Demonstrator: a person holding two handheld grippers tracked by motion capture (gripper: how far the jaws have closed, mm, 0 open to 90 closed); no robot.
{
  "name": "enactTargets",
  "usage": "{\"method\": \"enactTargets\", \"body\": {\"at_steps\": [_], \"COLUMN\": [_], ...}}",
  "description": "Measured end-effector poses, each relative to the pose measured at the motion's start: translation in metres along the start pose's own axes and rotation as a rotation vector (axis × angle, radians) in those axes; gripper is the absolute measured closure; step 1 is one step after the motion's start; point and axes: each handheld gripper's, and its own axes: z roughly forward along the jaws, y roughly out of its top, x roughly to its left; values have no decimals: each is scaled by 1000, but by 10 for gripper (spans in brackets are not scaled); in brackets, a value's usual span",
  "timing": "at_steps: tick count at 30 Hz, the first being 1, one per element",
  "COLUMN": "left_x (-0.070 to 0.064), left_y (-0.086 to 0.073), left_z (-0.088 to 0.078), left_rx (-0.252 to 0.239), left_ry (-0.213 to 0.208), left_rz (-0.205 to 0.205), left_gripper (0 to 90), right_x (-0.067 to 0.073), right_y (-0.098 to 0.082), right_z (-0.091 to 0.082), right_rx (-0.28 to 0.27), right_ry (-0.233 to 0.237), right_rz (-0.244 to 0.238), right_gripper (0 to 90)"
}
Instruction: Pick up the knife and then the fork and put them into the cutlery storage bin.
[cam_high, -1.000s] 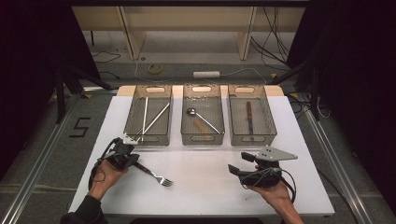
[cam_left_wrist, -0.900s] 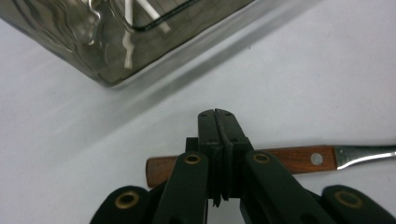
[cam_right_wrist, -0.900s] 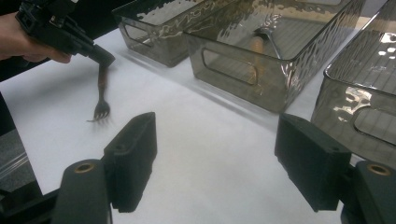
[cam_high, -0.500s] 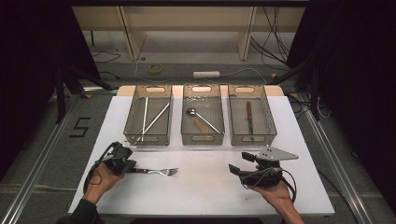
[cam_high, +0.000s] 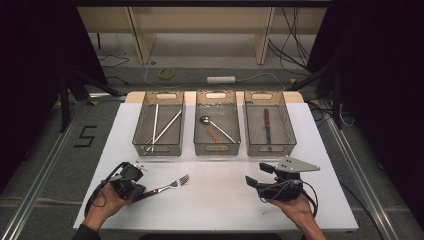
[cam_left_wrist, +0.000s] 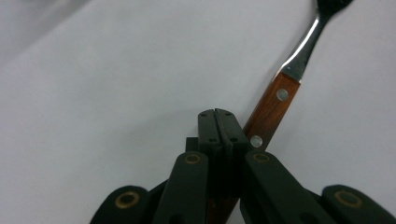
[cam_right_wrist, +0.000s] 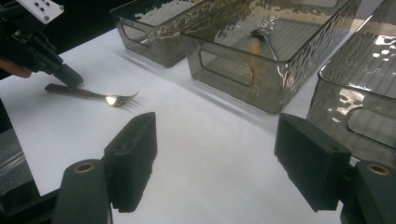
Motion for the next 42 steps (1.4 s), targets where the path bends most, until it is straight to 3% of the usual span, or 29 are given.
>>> {"method": "enactTargets", "body": {"at_steps": [8, 12, 14, 17, 20, 25, 29, 35, 42], "left_x": [-11, -10, -9, -9, -10, -13, -15, -16, -16], "left_y": [-1, 0, 0, 1, 1, 1, 0, -2, -4], "left_z": [-2, -4, -9, -16, -20, -20, -18, -13, -10], "left_rx": [31, 12, -13, -42, -34, -14, 3, 55, 79], "left_ry": [-33, -37, -47, -78, -86, -84, -87, -92, -93], "left_rz": [29, 30, 33, 35, 59, 65, 88, 126, 138], "left_gripper": [887, 881, 820, 652, 493, 322, 315, 441, 561], "right_x": [1, 1, 1, 1, 1, 1, 1, 1, 1], "right_y": [0, 0, 0, 0, 0, 0, 0, 0, 0], "right_z": [1, 1, 1, 1, 1, 1, 1, 1, 2], "right_rx": [7, 7, 5, 8, 8, 9, 11, 10, 10], "right_ry": [2, 1, 2, 4, 5, 5, 7, 7, 7], "right_rz": [-3, -1, -1, -1, 3, 1, 1, 0, 1], "right_gripper": [308, 309, 310, 310, 310, 310, 309, 310, 309]}}
